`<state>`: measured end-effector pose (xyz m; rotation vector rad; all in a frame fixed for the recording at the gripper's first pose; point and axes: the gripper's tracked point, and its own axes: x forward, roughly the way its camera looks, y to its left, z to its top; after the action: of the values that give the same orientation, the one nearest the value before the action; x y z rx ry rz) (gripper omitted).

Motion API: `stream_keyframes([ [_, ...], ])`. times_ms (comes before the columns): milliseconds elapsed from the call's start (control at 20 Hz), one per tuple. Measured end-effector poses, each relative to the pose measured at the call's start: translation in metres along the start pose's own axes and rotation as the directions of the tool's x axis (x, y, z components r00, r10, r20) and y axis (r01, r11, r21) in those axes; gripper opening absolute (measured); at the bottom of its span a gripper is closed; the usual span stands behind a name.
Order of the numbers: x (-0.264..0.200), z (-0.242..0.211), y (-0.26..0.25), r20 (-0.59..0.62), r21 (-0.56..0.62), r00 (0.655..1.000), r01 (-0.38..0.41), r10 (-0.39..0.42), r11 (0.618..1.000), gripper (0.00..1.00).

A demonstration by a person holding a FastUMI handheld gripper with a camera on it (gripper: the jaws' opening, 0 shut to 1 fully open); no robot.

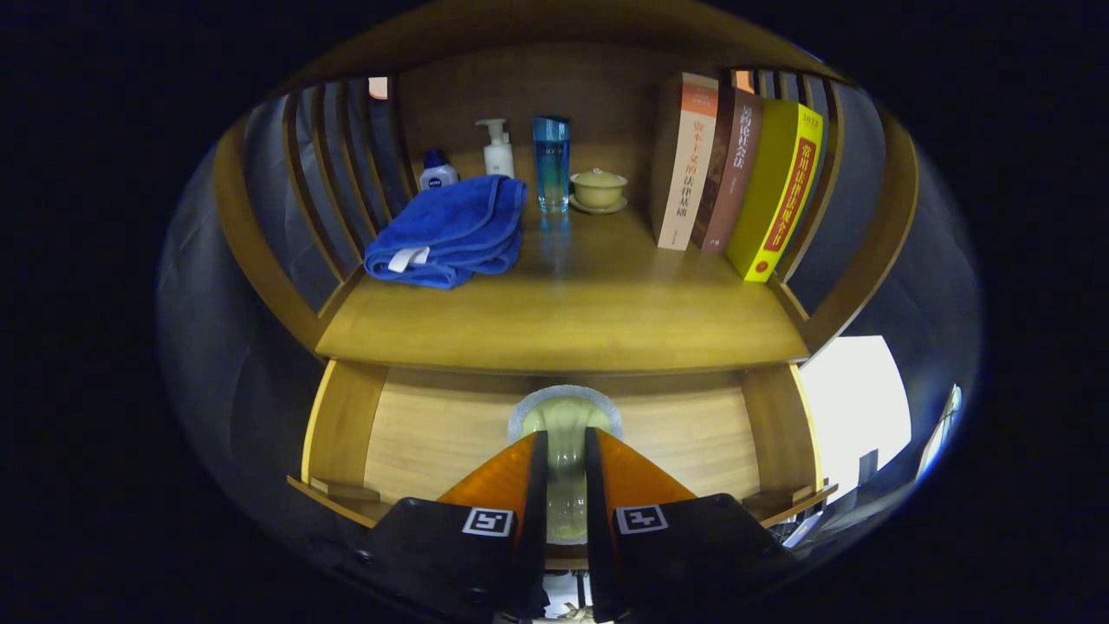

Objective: Pull open the drawer, take out the items inside it, and place them on the countertop above the cabinet.

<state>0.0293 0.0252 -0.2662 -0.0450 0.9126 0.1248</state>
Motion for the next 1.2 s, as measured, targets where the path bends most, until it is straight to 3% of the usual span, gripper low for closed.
stream_keyframes([
  [750,0.057,0.097,-0.043,0.083,0.033,0.99,0.114,-0.117,0.993,0.3],
  [1200,0.105,0.141,-0.045,0.166,-0.003,0.978,0.129,-0.127,0.992,0.29],
])
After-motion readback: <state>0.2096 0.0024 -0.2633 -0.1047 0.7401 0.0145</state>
